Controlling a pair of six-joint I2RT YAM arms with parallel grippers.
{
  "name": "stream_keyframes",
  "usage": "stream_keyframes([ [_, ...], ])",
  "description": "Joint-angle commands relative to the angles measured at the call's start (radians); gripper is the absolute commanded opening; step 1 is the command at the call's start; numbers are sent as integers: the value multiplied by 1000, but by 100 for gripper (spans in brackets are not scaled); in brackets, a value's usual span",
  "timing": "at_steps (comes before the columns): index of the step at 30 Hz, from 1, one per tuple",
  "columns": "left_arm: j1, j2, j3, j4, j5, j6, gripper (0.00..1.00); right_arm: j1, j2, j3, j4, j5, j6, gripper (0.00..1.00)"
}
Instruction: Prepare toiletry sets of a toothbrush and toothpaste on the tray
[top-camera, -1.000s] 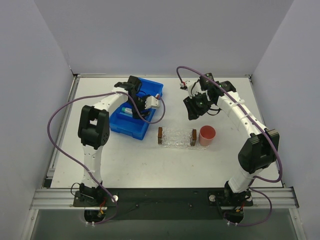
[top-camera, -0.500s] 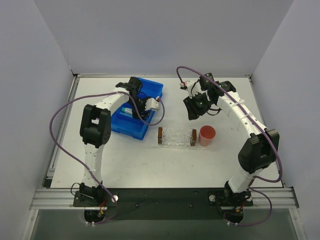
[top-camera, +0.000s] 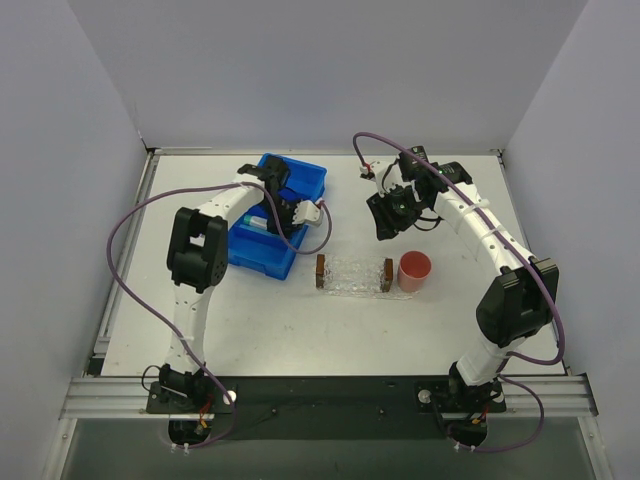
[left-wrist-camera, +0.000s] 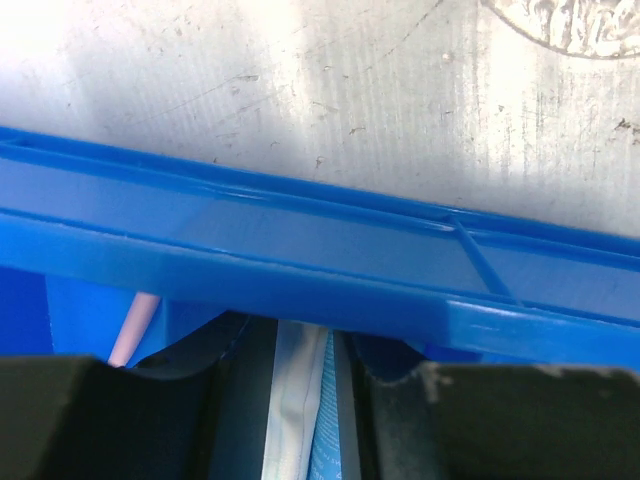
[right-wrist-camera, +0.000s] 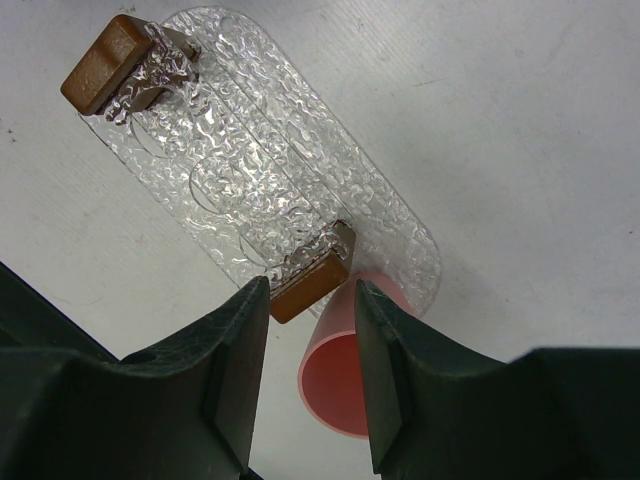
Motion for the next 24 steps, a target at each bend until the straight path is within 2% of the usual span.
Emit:
stream_keyframes([
  [1, -14, 88, -8, -125, -51, 31, 32, 7, -26, -5, -19, 7, -10, 35],
  [6, -20, 88, -17, -132, -52, 31, 27, 8, -26, -2, -19, 7, -10, 35],
  [8, -20, 87, -17, -124, -54, 21, 21, 8, -24, 0, -19, 4, -10, 35],
  [9, -20, 85, -16, -119, -52, 12, 11, 8, -24, 0, -19, 6, -10, 35],
  [12, -19, 70, -12, -102, -51, -15, 0, 8, -24, 1, -19, 4, -8, 35],
  [24, 10, -16, 52, -87, -8, -87, 0, 10, -23, -2, -19, -4, -7, 35],
])
